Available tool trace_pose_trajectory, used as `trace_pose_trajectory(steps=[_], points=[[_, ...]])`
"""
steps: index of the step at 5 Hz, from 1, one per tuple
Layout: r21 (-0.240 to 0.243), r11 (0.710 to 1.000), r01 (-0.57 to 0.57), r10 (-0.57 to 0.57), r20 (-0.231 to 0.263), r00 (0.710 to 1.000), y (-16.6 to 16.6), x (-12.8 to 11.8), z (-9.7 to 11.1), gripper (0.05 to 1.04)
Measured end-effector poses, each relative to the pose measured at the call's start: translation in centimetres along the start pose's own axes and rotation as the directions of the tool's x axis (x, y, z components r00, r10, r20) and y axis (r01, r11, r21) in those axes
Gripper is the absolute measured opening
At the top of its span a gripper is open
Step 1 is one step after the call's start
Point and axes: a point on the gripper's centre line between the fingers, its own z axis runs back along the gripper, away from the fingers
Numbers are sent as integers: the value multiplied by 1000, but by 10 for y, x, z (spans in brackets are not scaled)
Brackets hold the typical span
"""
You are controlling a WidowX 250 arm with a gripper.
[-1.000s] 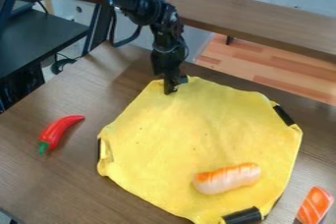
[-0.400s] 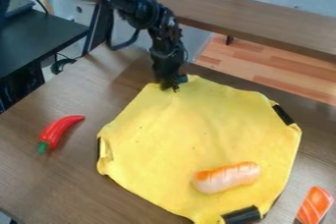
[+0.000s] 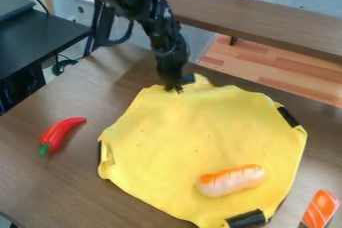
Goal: Fold the cloth from top left to bottom right
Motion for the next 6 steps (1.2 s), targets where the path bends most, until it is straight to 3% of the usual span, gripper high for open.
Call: trace_pose_trajectory(steps=[2,3,4,6], points=[[29,982,185,-187,100,977,-64,16,42,50],[33,966,258,-260,74,963,-100,7,43,50],[60,940,337,-341,79,937,-135,2,50,50],[46,938,344,-347,115,931,-163,5,73,50]])
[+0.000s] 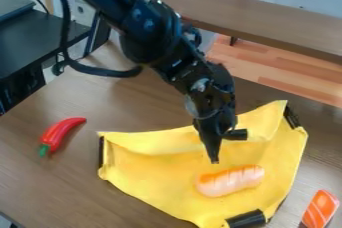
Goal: Fold the cloth from top left to bottom right
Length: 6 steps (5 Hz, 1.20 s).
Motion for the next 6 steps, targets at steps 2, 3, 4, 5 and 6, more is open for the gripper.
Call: trace_pose_trajectory(steps=[2,3,4,5,6], points=[[-29,999,20,-21,-3,1000,-29,9,11,50],[-37,998,47,-47,-11,999,-48,14,13,50],[-2,993,116,-116,-48,992,-76,16,19,68],[-18,977,212,-212,-54,976,-103,18,24,166],[-48,966,253,-255,-45,966,-124,19,28,394]])
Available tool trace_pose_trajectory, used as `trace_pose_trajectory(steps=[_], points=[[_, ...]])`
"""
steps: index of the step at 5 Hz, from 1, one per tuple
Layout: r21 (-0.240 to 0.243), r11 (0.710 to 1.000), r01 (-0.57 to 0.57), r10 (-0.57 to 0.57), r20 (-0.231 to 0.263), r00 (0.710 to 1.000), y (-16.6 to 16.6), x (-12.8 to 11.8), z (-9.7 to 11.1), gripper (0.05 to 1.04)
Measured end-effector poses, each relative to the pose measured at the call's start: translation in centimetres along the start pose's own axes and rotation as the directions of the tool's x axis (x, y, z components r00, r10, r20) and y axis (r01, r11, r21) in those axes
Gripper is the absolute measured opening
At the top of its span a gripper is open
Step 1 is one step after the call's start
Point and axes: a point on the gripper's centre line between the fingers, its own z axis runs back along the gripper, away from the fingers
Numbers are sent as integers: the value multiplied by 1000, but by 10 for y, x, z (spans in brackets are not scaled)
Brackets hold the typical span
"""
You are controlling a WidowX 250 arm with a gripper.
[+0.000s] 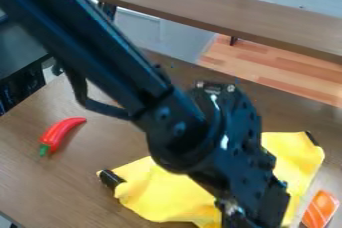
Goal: Fold the cloth from top left to bottom right
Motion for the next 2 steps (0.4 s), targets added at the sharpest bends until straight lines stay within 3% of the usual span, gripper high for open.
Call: trace_pose_trajectory(steps=[1,2], points=[[-104,993,59,-55,42,998,-15,3,0,667],[-311,948,74,-38,120,992,-9,-1,9,950]])
